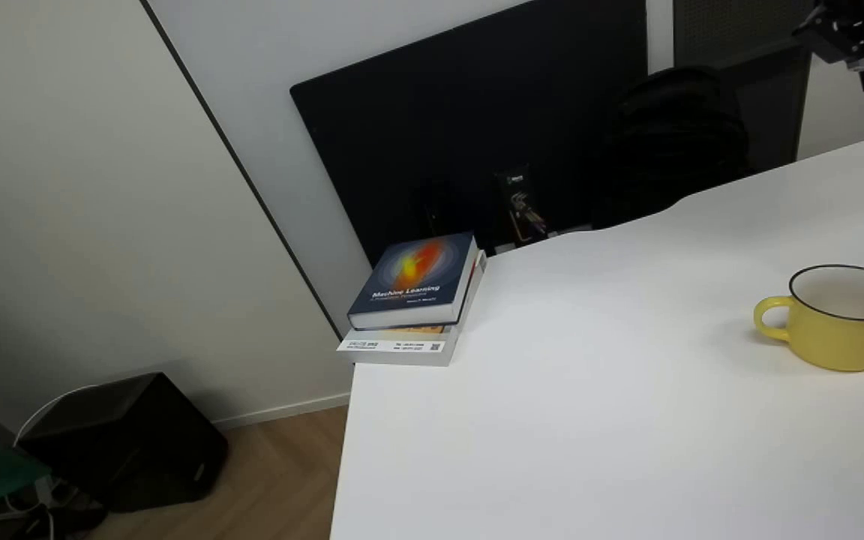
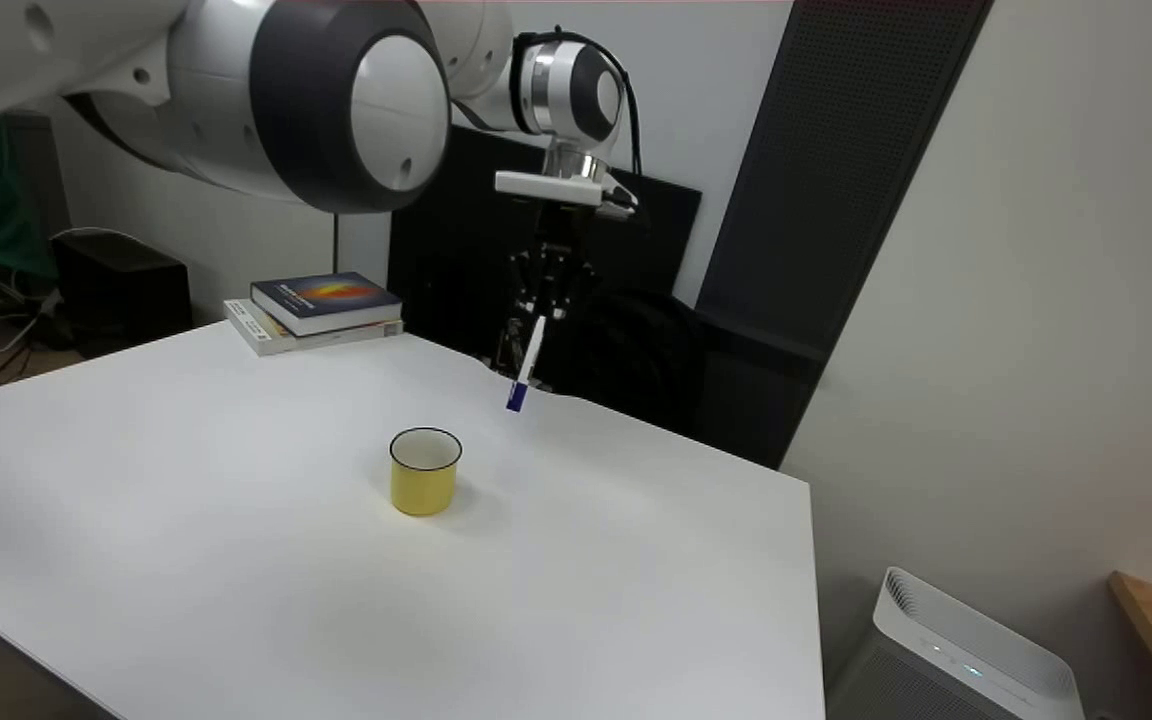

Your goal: Remove the blue marker from the yellow mug and put it on the table

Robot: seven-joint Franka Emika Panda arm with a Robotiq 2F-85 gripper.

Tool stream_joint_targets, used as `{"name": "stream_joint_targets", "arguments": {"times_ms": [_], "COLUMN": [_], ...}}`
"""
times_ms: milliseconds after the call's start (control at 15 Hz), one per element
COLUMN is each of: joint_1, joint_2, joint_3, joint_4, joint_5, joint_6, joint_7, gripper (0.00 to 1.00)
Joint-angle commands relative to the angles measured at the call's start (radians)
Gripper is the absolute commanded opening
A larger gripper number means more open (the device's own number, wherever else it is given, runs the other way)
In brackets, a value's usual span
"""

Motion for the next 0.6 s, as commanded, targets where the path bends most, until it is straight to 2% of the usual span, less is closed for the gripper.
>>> {"name": "stream_joint_targets", "arguments": {"times_ms": [0, 267, 533], "joint_1": [-0.046, -0.106, -0.151], "joint_2": [-0.028, -0.023, -0.018], "joint_3": [-0.01, -0.014, -0.008], "joint_4": [-0.037, -0.063, -0.142], "joint_5": [0.011, 0.015, 0.02], "joint_6": [-0.002, 0.0, 0.019], "joint_7": [0.04, 0.038, 0.017], "gripper": [0.04, 0.04, 0.04]}}
